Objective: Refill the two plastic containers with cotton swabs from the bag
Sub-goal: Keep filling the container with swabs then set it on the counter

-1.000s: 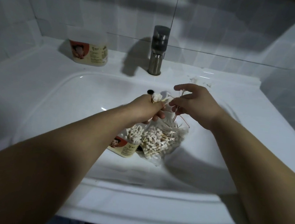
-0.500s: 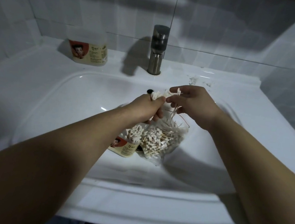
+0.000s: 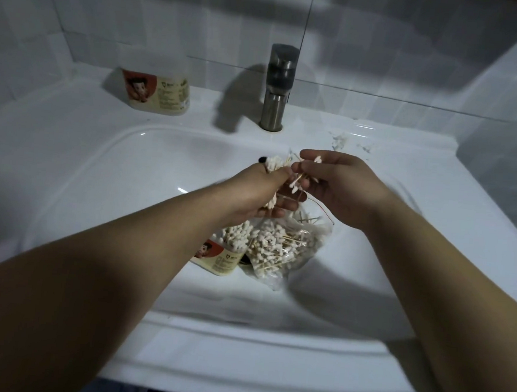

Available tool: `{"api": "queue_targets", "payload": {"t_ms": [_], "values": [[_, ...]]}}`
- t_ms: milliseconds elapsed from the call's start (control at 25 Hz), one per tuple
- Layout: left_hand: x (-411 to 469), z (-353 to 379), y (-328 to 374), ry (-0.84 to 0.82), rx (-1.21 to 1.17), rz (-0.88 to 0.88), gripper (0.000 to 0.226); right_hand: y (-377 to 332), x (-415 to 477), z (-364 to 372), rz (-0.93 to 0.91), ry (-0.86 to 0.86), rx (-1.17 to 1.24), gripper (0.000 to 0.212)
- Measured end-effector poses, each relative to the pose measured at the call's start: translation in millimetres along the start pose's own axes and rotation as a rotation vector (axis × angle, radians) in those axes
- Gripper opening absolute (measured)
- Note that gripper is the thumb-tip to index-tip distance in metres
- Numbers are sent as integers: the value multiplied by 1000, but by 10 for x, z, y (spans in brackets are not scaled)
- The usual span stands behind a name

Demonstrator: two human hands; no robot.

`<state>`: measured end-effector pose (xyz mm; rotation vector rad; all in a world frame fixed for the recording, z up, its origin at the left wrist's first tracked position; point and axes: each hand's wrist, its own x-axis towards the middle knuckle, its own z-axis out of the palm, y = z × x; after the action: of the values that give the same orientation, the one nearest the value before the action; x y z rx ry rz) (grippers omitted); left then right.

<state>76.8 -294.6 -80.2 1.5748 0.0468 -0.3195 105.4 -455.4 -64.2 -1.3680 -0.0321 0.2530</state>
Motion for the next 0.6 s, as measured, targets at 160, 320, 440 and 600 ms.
{"api": "queue_targets", "payload": {"t_ms": [160,320,440,600], "values": [[31,-1,-15,8,2,-20,27,10,-1,8,-18,22,-73,24],[26,-2,-2,9,-108,-69,26,10,-11,13,-63,84,-177,23],[11,-8,19,29,-175,-105,21,-27,15,-40,-132,195,-263,24],[26,-41,43,76,-310,-136,21,-39,-8,-64,-200,154,-586,18]]}}
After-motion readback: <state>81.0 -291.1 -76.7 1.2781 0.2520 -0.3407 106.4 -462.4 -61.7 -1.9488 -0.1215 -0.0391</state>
